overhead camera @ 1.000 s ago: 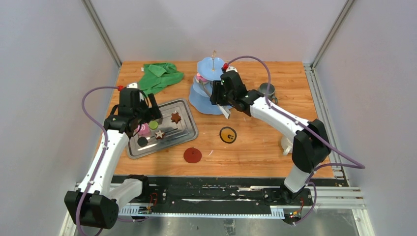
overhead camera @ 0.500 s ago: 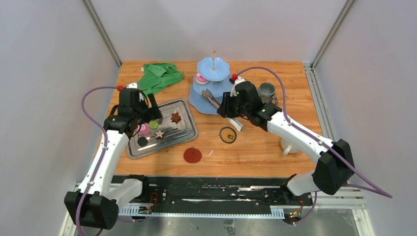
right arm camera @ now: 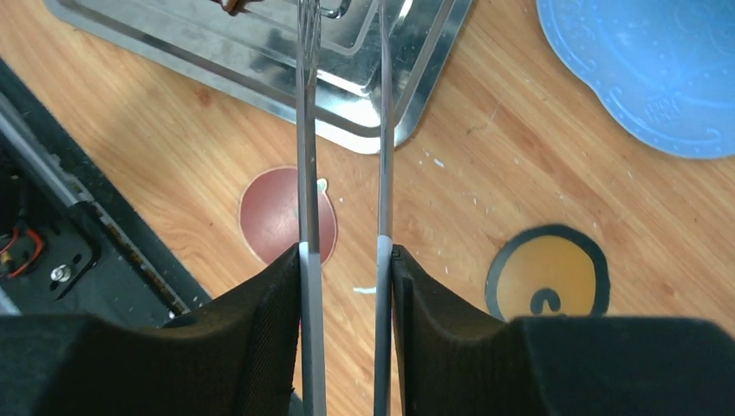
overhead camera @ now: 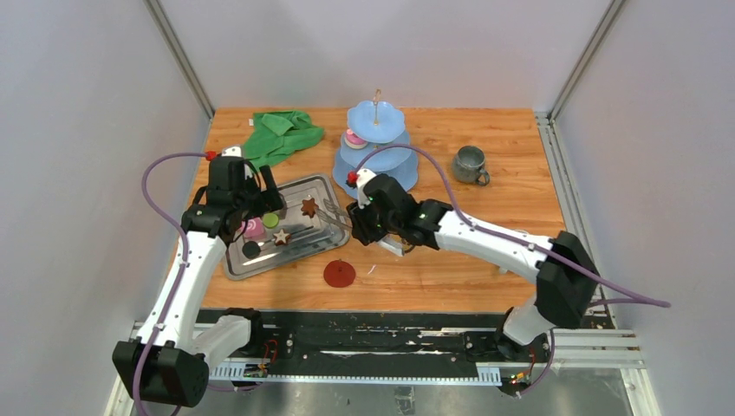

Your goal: Serve the afternoon tea

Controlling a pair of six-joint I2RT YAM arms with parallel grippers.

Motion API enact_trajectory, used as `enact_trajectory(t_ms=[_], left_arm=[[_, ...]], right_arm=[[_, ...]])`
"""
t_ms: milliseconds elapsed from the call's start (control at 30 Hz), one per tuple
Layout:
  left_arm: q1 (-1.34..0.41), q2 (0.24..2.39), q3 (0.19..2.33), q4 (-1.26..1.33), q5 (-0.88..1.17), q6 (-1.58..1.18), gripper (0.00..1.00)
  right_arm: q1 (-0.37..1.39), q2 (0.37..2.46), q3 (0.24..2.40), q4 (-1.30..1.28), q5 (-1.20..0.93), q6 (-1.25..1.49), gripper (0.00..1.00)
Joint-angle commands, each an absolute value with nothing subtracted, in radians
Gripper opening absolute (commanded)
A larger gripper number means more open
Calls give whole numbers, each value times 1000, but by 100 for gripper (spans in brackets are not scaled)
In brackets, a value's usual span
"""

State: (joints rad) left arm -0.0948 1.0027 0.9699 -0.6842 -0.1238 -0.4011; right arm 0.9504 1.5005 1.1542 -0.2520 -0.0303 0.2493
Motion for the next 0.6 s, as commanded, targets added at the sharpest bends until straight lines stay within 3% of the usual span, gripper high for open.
enact_trajectory(t_ms=[0,567], left_arm=[[-87,973,969,-688,-137,-402,96],[-87,989,972,-686,-138,-404,96]], right_arm=[[976,1613,1248,-232,44,214,39],[979,1818,1345,-194,48,195,45]])
